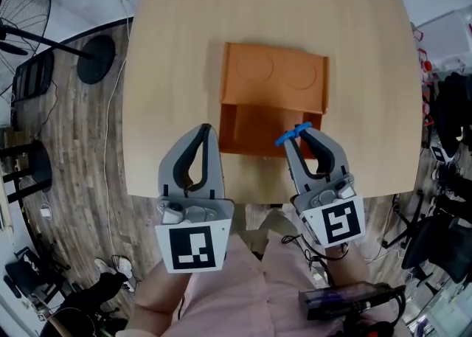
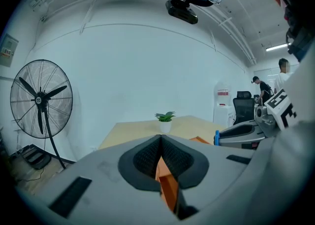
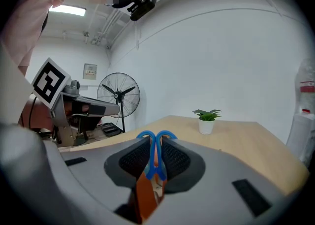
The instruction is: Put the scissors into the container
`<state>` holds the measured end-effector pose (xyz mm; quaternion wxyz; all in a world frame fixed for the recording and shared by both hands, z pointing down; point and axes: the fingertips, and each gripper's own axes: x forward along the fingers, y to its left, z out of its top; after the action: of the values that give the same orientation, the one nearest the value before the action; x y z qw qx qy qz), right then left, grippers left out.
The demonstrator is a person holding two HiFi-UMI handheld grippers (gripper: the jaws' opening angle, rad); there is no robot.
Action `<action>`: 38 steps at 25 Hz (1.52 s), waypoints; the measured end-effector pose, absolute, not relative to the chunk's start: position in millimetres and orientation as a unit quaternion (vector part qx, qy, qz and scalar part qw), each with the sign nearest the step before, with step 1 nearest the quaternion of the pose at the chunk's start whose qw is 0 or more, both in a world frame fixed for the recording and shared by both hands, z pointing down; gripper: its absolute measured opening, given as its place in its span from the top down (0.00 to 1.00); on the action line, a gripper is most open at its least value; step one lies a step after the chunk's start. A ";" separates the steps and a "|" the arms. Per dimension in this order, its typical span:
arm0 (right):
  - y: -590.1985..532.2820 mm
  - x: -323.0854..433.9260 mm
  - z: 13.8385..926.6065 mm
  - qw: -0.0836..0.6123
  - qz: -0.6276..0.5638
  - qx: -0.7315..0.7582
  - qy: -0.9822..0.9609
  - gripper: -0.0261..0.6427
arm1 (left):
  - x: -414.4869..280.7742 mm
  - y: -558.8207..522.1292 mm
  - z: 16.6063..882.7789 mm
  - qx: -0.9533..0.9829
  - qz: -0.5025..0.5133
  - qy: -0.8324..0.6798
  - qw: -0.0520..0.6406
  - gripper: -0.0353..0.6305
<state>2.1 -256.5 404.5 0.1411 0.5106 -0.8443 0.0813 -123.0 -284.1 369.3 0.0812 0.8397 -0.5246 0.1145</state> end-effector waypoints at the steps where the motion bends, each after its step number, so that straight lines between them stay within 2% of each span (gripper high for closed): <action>1: -255.4 3.5 408.6 0.144 0.084 0.510 -0.844 0.85 | -122.7 -283.6 372.5 0.839 0.118 -0.525 0.084 0.94; 20: -249.1 10.8 459.3 0.167 0.115 0.509 -0.836 0.85 | -130.3 -281.9 416.4 0.831 0.152 -0.524 0.112 0.94; 38: -270.0 -19.4 478.4 0.200 0.123 0.477 -0.847 0.85 | -171.4 -295.0 429.8 0.814 0.153 -0.545 0.130 0.94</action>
<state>-19.4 -270.0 478.4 0.2005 0.4769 -0.8469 0.1228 -171.4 -295.0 429.8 0.1300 0.8139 -0.5454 0.1526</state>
